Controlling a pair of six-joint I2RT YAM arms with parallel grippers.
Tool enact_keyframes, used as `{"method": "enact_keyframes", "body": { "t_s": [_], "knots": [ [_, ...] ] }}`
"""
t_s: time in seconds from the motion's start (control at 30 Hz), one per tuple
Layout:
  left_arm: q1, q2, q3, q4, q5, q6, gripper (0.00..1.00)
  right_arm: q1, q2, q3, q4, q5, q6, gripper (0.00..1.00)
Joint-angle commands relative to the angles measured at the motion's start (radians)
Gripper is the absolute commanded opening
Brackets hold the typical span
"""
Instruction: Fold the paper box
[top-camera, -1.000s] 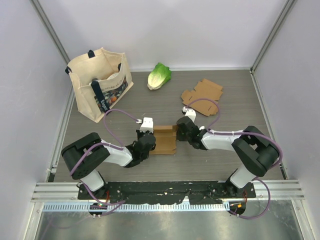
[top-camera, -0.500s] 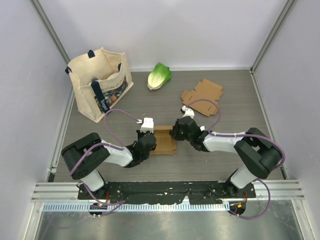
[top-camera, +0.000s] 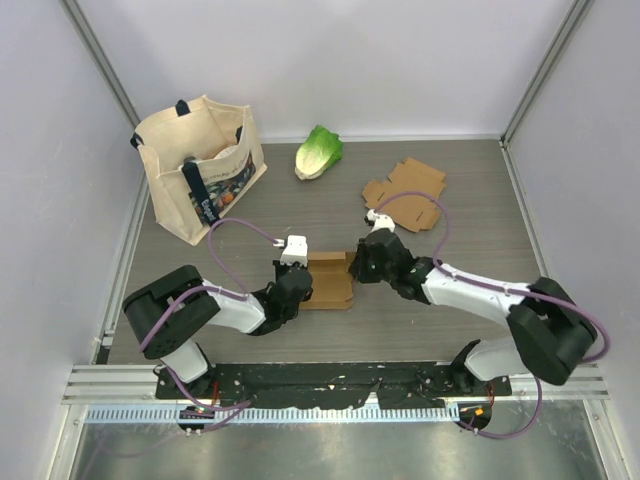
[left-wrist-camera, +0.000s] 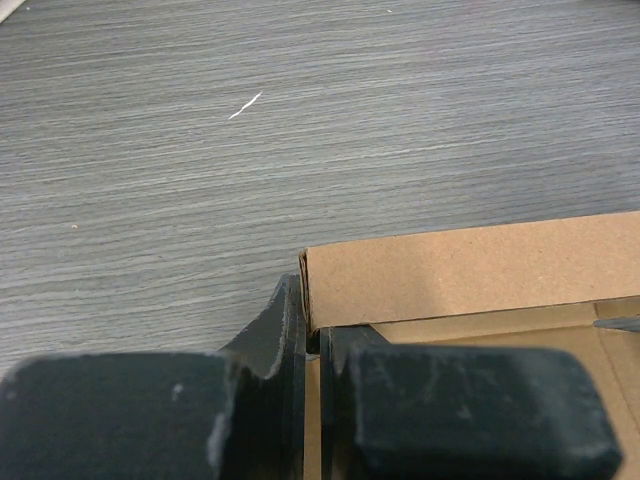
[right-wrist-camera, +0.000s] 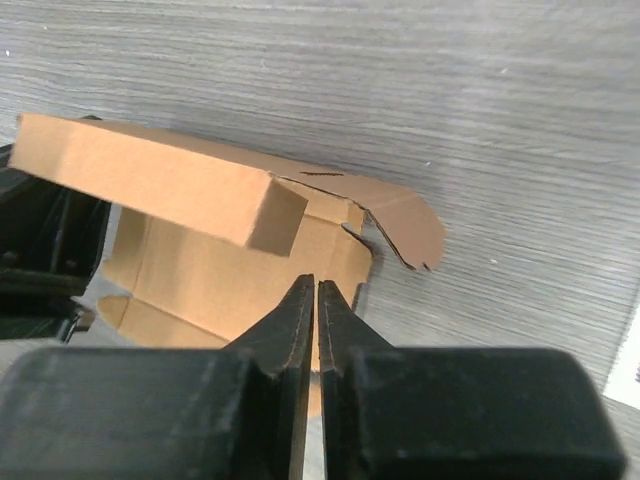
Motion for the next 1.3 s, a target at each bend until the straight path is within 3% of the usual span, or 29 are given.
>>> {"method": "enact_keyframes", "body": {
  "t_s": [0.0, 0.13, 0.23, 0.37, 0.47, 0.57, 0.6, 0.9, 1.17, 1.27],
  "knots": [
    [-0.009, -0.006, 0.012, -0.021, -0.01, -0.016, 0.0, -0.016, -0.085, 0.121, -0.384, 0.074, -0.157, 0.14],
    [-0.009, -0.012, 0.007, -0.022, -0.011, -0.021, 0.0, -0.027, -0.07, 0.211, -0.515, 0.136, -0.253, 0.44],
    [-0.009, -0.01, 0.01, -0.024, -0.01, -0.021, 0.0, -0.03, -0.047, 0.251, -0.505, 0.125, -0.306, 0.5],
    [-0.009, -0.015, 0.007, -0.024, -0.013, -0.019, 0.0, -0.03, 0.001, 0.264, -0.393, 0.104, -0.378, 0.5],
    [-0.009, -0.015, 0.007, -0.024, -0.008, -0.021, 0.0, -0.03, 0.051, 0.268, -0.338, 0.084, -0.395, 0.46],
    [-0.01, -0.015, 0.009, -0.024, -0.011, -0.019, 0.0, -0.027, 0.08, 0.268, -0.307, 0.057, -0.395, 0.34],
    [-0.01, -0.016, 0.009, -0.022, -0.011, -0.019, 0.0, -0.018, 0.073, 0.264, -0.305, 0.059, -0.389, 0.27],
    [-0.02, -0.004, 0.023, -0.024, -0.007, -0.013, 0.0, 0.01, 0.015, 0.227, -0.228, -0.002, -0.3, 0.04],
    [-0.029, -0.01, 0.02, -0.024, -0.011, -0.005, 0.0, 0.022, 0.025, 0.187, -0.161, -0.084, -0.06, 0.01],
    [-0.029, -0.01, 0.021, -0.022, -0.013, -0.002, 0.0, 0.024, 0.013, 0.204, -0.248, -0.033, -0.09, 0.02]
  ]
}}
